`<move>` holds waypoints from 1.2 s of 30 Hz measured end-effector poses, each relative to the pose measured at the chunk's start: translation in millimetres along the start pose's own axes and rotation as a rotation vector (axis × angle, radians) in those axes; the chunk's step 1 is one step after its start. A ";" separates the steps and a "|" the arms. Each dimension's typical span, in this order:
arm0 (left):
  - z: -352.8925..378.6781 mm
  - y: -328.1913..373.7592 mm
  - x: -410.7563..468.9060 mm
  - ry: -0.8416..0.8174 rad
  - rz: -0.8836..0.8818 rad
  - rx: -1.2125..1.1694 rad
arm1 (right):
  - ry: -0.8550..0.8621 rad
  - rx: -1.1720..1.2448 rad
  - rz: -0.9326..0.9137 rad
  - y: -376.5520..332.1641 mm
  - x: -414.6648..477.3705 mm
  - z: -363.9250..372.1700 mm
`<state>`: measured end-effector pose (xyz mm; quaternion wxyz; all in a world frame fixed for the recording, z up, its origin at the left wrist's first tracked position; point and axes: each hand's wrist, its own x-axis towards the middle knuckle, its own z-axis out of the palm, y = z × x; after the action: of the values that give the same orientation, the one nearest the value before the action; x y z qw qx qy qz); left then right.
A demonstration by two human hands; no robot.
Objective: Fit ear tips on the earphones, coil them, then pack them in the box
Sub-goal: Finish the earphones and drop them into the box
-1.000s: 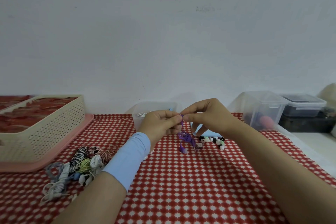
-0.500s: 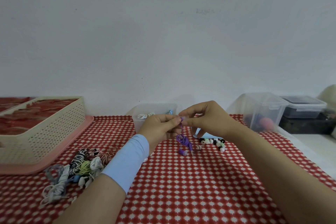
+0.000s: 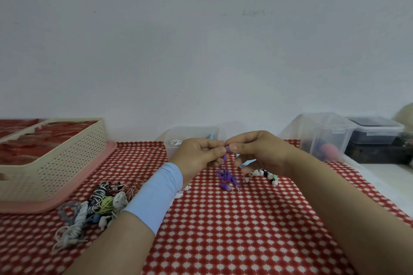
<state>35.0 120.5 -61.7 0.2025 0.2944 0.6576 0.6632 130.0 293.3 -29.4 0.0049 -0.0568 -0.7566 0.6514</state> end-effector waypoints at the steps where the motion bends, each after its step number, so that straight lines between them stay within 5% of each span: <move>1: -0.1 0.2 -0.6 -0.007 0.000 -0.021 | -0.002 0.004 -0.005 -0.5 0.0 -0.1; 28: -3.1 1.6 -0.6 -0.035 -0.004 0.082 | -0.043 -0.051 0.025 4.2 2.3 -4.0; 36: -2.1 2.3 -2.1 -0.006 -0.042 -0.052 | 0.056 -0.156 -0.153 -1.2 0.5 -1.8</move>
<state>35.5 117.3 -59.7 0.2260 0.2774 0.6455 0.6748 129.5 294.9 -28.0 0.0716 -0.0173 -0.8068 0.5862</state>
